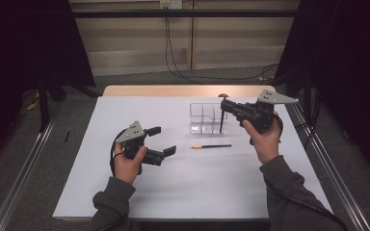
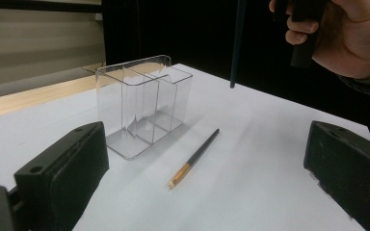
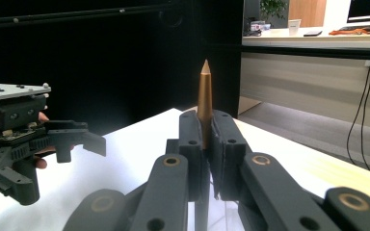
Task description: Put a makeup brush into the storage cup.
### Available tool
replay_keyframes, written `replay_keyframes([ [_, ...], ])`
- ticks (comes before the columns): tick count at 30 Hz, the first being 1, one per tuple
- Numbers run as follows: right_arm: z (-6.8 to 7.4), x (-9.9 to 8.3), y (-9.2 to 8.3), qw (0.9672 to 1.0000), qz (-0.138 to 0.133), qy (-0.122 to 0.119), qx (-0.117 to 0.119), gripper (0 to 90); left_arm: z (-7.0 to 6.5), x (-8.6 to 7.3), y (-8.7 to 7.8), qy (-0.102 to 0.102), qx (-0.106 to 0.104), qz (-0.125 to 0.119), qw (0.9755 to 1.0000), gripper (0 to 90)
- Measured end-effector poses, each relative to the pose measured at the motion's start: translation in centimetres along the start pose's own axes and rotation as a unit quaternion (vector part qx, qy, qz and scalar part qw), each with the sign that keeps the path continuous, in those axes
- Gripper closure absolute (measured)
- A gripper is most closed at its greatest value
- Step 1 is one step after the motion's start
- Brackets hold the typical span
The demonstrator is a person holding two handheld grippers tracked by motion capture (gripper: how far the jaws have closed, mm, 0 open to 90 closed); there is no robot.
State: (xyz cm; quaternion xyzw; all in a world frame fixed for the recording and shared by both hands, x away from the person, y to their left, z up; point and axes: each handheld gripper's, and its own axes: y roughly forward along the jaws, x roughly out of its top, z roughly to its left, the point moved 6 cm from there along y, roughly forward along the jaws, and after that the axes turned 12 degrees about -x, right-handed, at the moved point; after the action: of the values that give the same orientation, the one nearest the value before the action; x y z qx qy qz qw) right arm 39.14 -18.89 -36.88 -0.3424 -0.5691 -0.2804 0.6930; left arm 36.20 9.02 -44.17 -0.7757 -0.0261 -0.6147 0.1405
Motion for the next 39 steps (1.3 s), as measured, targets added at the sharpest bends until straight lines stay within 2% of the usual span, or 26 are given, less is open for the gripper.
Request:
replay_keyframes([
  [23, -0.2, 1.5, 1.9, 0.9998, -0.001, -0.016, -0.007, 84.3, -0.1, 0.1, -0.1, -0.001, -0.002, -0.004, 1.0, 2.0],
  [29, -0.5, 1.8, 2.3, 0.9998, -0.008, -0.012, -0.01, 84.3, 0.0, 0.1, -0.1, 0.002, -0.004, -0.001, 1.0, 2.1],
  [31, -0.6, 1.8, 2.4, 0.9999, -0.005, -0.01, -0.012, 84.3, -0.1, 0.2, -0.1, -0.003, -0.005, -0.007, 1.0, 2.1],
  [33, -0.7, 1.8, 2.5, 0.9999, -0.005, -0.008, -0.013, 84.3, 0.0, 0.1, -0.2, 0.003, -0.007, -0.004, 1.0, 2.1],
  [39, -1.1, 1.7, 2.9, 0.9998, -0.005, -0.008, -0.019, 84.3, 0.0, 0.0, -0.4, 0.0, -0.002, -0.002, 1.0, 2.2],
])
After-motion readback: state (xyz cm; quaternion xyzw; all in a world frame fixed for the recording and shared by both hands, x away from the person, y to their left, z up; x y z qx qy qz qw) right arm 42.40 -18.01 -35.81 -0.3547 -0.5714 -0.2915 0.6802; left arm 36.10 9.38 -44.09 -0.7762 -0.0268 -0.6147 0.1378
